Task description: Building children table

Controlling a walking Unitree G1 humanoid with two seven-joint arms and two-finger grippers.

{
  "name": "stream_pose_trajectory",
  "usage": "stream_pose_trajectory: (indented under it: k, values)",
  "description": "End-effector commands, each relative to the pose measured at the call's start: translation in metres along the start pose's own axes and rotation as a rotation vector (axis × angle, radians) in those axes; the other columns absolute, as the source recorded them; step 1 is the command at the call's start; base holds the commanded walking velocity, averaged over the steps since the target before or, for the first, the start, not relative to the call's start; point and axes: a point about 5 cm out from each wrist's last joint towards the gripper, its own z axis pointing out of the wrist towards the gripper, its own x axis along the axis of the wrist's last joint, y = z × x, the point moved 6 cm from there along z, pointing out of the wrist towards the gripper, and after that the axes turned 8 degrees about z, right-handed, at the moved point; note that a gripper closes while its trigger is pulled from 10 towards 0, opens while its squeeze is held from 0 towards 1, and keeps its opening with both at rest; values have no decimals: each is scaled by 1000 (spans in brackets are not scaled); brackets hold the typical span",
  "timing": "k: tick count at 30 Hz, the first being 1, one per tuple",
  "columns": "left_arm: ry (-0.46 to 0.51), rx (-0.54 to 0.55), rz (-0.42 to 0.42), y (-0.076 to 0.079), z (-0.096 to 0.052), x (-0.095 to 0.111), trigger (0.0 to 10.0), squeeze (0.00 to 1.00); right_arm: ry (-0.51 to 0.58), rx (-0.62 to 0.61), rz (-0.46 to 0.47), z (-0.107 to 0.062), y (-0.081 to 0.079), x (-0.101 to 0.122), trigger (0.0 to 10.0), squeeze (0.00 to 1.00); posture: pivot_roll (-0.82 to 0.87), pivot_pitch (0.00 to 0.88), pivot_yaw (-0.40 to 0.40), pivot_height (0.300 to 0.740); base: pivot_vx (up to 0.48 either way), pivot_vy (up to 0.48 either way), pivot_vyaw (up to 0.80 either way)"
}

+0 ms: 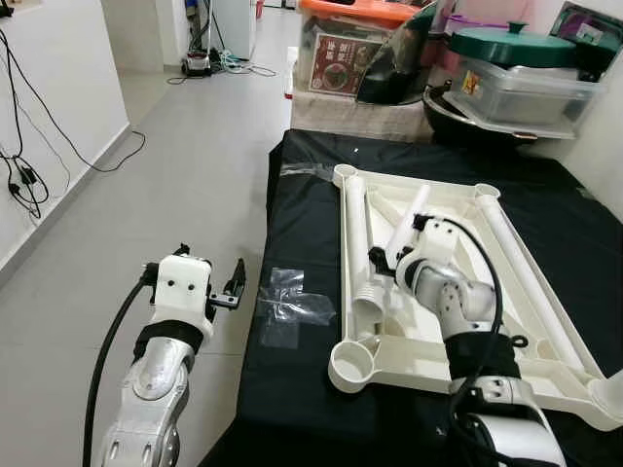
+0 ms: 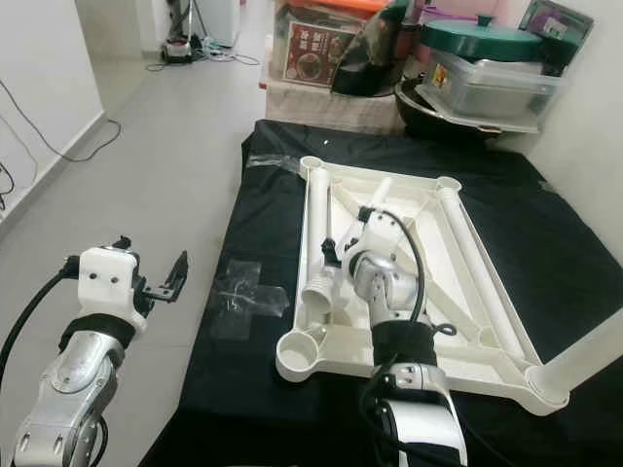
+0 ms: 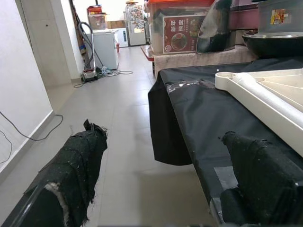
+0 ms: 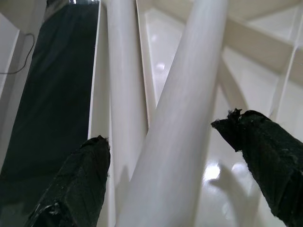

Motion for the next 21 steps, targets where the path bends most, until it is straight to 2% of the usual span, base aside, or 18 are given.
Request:
stream_pose_trajectory:
  k: [1,3,6,8,10,14,15,19,20,21]
  values:
    - [-8,-3,6,2,0,-3,10000,0,-57,-2,18,2,1,-12,10000,0,79,0,-146,740,0,0,0]
    - [-10,-11,13,3,2,-4,10000,0,-160,17,41,4,-2,-30,10000,0,76,0,-148,740,0,0,0]
    - [-12,-12,16,3,3,-5,10000,0,-213,19,49,5,-1,-38,10000,0,73,0,-152,740,0,0,0]
    - [-14,-12,19,5,4,-6,10000,0,-300,6,67,8,7,-51,10000,0,68,0,-160,740,0,0,0]
    - [-14,-12,19,5,4,-6,10000,0,-300,6,67,8,7,-51,10000,0,68,0,-160,740,0,0,0]
    - [-16,-12,22,8,4,-7,10000,0,-375,2,86,10,14,-62,10000,0,62,0,-171,740,0,0,0]
    - [-19,-9,24,9,4,-8,10000,0,-415,12,93,12,17,-70,4667,0,60,0,-179,740,0,0,0]
    - [-19,-8,25,9,4,-8,10000,0,-424,20,88,12,17,-72,4667,0,60,0,-179,740,0,0,0]
    - [-20,-7,25,9,4,-8,10000,0,-429,21,67,12,19,-73,0,0,62,0,-186,740,0,0,0]
    - [-21,-5,26,9,4,-8,10000,0,-444,26,35,11,20,-77,0,0,61,0,-189,740,0,0,0]
